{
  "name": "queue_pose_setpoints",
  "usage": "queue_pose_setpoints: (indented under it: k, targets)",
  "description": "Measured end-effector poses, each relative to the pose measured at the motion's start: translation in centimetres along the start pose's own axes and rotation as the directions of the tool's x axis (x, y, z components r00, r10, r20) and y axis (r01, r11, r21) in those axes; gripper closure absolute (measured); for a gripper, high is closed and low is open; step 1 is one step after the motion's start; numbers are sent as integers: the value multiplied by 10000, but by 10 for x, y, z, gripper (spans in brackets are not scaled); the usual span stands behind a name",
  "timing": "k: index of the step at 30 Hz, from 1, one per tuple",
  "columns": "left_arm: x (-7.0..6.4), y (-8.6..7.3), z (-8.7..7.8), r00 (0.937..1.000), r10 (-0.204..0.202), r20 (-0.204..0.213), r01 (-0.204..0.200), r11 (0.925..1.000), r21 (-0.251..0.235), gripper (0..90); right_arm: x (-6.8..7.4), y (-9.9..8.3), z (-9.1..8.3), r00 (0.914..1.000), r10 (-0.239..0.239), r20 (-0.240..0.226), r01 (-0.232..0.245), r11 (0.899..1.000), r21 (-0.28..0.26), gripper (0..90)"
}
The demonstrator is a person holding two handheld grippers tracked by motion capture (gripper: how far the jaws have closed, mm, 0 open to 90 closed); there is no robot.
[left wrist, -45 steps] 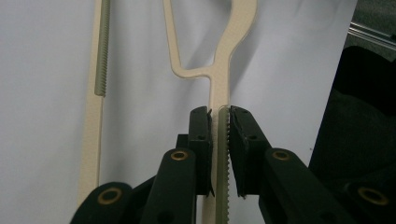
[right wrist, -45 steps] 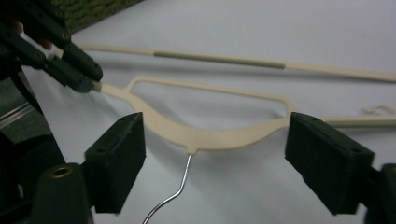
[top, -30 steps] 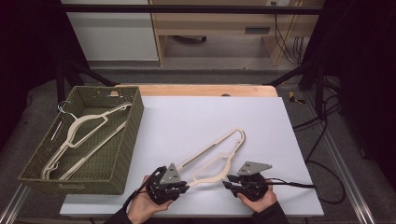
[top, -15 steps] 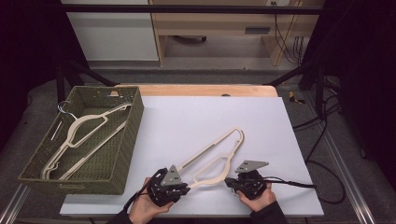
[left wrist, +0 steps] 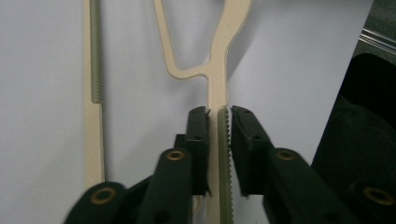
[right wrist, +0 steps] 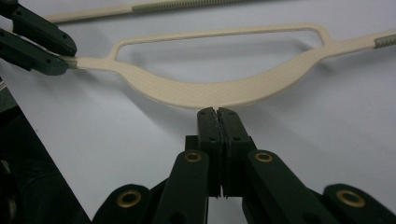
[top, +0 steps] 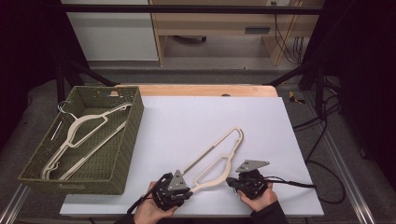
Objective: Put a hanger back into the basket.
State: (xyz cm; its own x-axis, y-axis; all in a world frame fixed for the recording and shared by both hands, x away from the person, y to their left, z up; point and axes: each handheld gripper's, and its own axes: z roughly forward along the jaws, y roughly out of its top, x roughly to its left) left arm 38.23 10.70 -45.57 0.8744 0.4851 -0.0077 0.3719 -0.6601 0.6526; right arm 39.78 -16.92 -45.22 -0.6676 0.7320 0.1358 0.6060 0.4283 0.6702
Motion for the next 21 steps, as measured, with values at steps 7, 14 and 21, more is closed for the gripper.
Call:
queue_pose_setpoints:
  k: [7,14,21]
  targets:
    - [-5,36,6,9980,590,-213,-600,9970,-486,413,-1,1,-5,10000,-87,-23,87,9999,-117,894]
    - [-6,69,41,9933,1149,149,-1151,9933,81,376,-1,2,-8,10000,38,5,-38,9997,-261,894]
    - [-5,69,65,9920,1238,261,-1254,9895,725,540,-3,3,-12,9999,-126,-19,126,9995,-274,893]
